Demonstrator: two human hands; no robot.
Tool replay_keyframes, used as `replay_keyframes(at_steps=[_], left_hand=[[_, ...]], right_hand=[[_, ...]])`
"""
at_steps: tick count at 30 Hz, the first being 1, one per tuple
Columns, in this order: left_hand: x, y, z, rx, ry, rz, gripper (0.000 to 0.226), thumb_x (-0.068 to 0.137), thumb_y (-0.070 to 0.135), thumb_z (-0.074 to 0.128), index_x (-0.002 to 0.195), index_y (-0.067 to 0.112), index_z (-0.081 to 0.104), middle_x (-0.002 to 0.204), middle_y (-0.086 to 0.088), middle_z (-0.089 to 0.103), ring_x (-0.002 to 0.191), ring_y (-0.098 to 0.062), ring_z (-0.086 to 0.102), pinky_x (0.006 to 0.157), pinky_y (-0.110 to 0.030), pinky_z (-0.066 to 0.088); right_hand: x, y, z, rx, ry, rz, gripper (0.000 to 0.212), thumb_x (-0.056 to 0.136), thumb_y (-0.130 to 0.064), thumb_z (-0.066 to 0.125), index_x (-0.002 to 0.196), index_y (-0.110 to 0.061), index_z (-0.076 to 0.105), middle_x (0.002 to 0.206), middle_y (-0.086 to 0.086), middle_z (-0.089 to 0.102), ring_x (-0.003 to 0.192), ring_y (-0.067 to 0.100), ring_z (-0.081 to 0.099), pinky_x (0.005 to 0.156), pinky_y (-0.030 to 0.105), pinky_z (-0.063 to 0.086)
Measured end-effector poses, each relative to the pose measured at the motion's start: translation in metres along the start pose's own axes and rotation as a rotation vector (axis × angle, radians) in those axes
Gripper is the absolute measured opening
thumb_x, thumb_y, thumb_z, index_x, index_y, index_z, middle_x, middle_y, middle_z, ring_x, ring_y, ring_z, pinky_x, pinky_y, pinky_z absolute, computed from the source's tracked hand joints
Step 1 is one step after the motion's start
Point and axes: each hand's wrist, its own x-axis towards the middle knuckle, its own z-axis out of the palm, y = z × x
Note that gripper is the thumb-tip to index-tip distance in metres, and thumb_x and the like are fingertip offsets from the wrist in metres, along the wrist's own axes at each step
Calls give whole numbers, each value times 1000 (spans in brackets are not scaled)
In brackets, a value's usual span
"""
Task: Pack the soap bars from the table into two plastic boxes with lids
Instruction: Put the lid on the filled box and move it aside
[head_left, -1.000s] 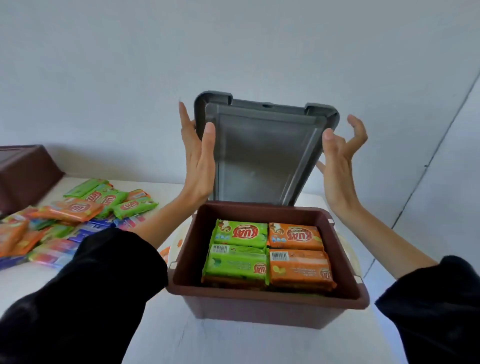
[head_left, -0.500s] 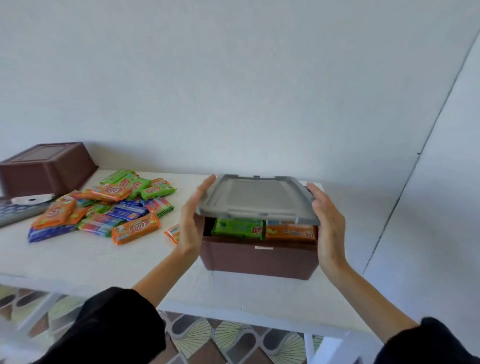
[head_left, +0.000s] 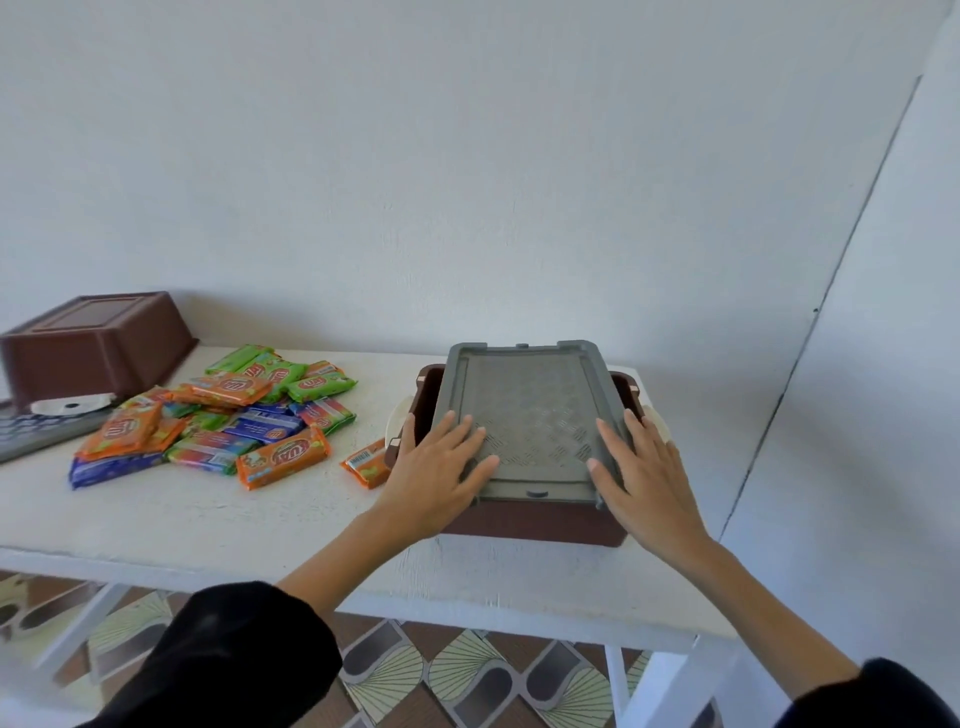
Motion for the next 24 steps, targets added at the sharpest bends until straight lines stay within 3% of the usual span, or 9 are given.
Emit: replay_keyframes(at_steps=[2, 4, 6, 9, 11, 14, 17, 20, 24], left_hand=[[-7, 13, -2, 156, 1, -2, 92, 74, 66, -14, 147, 21, 20, 156, -1, 18, 146, -16, 8, 111, -49, -17], [-17, 29, -3, 239, 17, -11, 103, 69, 71, -22, 147, 19, 20, 153, -8, 23, 144, -20, 16, 107, -55, -22], [-27, 42, -3, 260, 43, 26, 104, 69, 68, -26, 144, 21, 28, 141, -13, 39, 136, -25, 31, 107, -57, -25], [-26, 47, -16, 214, 126, 135, 92, 81, 67, -16, 128, 24, 51, 107, -3, 54, 112, -21, 53, 106, -58, -24], [-11, 42, -25, 150, 81, 163, 78, 83, 64, -5, 130, 29, 46, 111, 2, 50, 116, -15, 48, 107, -57, -25], [32, 18, -32, 124, 13, 207, 50, 96, 52, 20, 139, 33, 35, 141, -1, 36, 136, -16, 29, 114, -56, -10], [68, -19, -31, 132, -44, 168, 46, 97, 46, 29, 142, 34, 32, 155, 1, 17, 144, -18, 12, 115, -51, 2], [88, -41, -22, 48, -112, 88, 48, 97, 47, 32, 143, 34, 31, 157, 0, 12, 146, -19, 4, 116, -50, 4], [86, -33, -9, -66, -275, -88, 55, 97, 50, 22, 148, 34, 10, 159, -4, -1, 146, -26, -6, 116, -53, -2]], right_hand=[[7, 7, -8, -39, -90, -24, 54, 98, -45, 26, 148, -29, 11, 159, 0, -3, 146, 19, -10, 118, 42, -1], [17, 18, -17, -33, -169, -49, 56, 98, -44, 29, 147, -34, 6, 159, -2, -3, 146, 18, -11, 118, 45, 1], [28, 32, -25, -42, -209, -38, 57, 97, -46, 30, 146, -38, 3, 159, -2, -1, 146, 20, -9, 118, 48, 5], [52, 52, -32, -111, -242, 31, 63, 93, -57, 26, 147, -38, 0, 159, 2, 6, 146, 26, 1, 116, 51, 12], [67, 55, -35, -119, -260, 28, 69, 89, -64, 21, 148, -35, 1, 156, 3, 17, 144, 27, 15, 112, 49, 23], [87, 49, -36, -57, -257, 6, 60, 97, -41, 38, 149, -28, 11, 152, 7, 27, 138, 26, 28, 109, 44, 30], [101, 43, -33, -140, -68, 81, 57, 94, -39, 46, 146, -29, 25, 149, 10, 30, 134, 30, 33, 108, 48, 30], [96, 23, -26, -106, 6, 257, 60, 93, -44, 45, 146, -24, 22, 152, 18, 18, 137, 37, 23, 109, 53, 22], [77, 2, -5, -109, -130, 280, 73, 90, -63, 27, 149, -24, 7, 155, 19, -7, 142, 40, 6, 110, 58, 14]])
